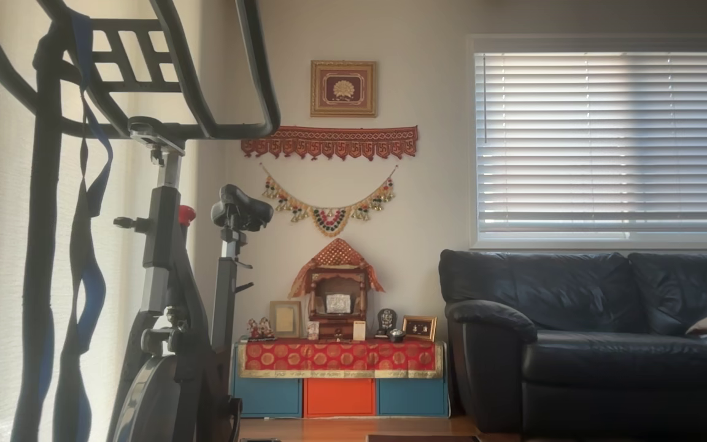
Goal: Sort medicines into box.
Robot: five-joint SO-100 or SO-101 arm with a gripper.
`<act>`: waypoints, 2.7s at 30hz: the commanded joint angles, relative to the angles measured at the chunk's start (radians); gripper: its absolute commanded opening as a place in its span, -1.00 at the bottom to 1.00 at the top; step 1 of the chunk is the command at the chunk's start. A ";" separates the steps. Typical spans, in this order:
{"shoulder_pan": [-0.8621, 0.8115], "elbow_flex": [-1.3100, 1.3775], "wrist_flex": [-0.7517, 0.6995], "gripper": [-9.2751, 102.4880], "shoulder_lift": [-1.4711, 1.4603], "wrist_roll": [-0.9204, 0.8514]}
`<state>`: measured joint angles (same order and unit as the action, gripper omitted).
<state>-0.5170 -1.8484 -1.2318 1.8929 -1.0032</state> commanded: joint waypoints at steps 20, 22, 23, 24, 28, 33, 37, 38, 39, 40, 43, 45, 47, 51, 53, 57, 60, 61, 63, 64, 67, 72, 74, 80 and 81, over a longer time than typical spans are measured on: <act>-0.049 -0.080 0.037 -0.41 0.081 -0.066; -0.049 -0.100 0.051 -0.41 0.092 -0.066; -0.049 -0.104 0.055 -0.41 0.094 -0.066; -0.046 -0.107 0.058 -0.42 0.094 -0.066; -0.031 -0.146 0.087 -0.42 0.098 -0.063; -0.025 -0.186 0.130 -0.43 0.115 -0.055; -0.018 -0.215 0.163 -0.43 0.123 -0.055; -0.017 -0.222 0.172 -0.44 0.123 -0.055; -0.014 -0.229 0.181 -0.44 0.123 -0.055; -0.012 -0.235 0.189 -0.44 0.123 -0.054; -0.009 -0.244 0.207 -0.44 0.118 -0.049; -0.008 -0.249 0.213 -0.44 0.115 -0.046; -0.003 -0.258 0.219 -0.44 0.114 -0.044; 0.003 -0.275 0.230 -0.44 0.115 -0.041; 0.009 -0.282 0.230 -0.44 0.117 -0.041; 0.023 -0.298 0.224 -0.43 0.120 -0.038; 0.029 -0.281 0.199 -0.41 0.117 -0.025; 0.032 -0.259 0.179 -0.41 0.106 -0.018; 0.038 -0.225 0.149 -0.40 0.083 -0.008; 0.043 -0.207 0.130 -0.40 0.072 -0.002; 0.060 -0.153 0.071 -0.39 0.048 0.021; 0.078 -0.017 -0.041 -0.36 -0.049 0.044; 0.083 0.029 -0.077 -0.37 -0.094 0.048; 0.089 0.107 -0.143 -0.37 -0.152 0.055; 0.087 0.114 -0.146 -0.37 -0.153 0.057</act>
<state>-0.4510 -1.8193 -1.3591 1.7211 -0.9541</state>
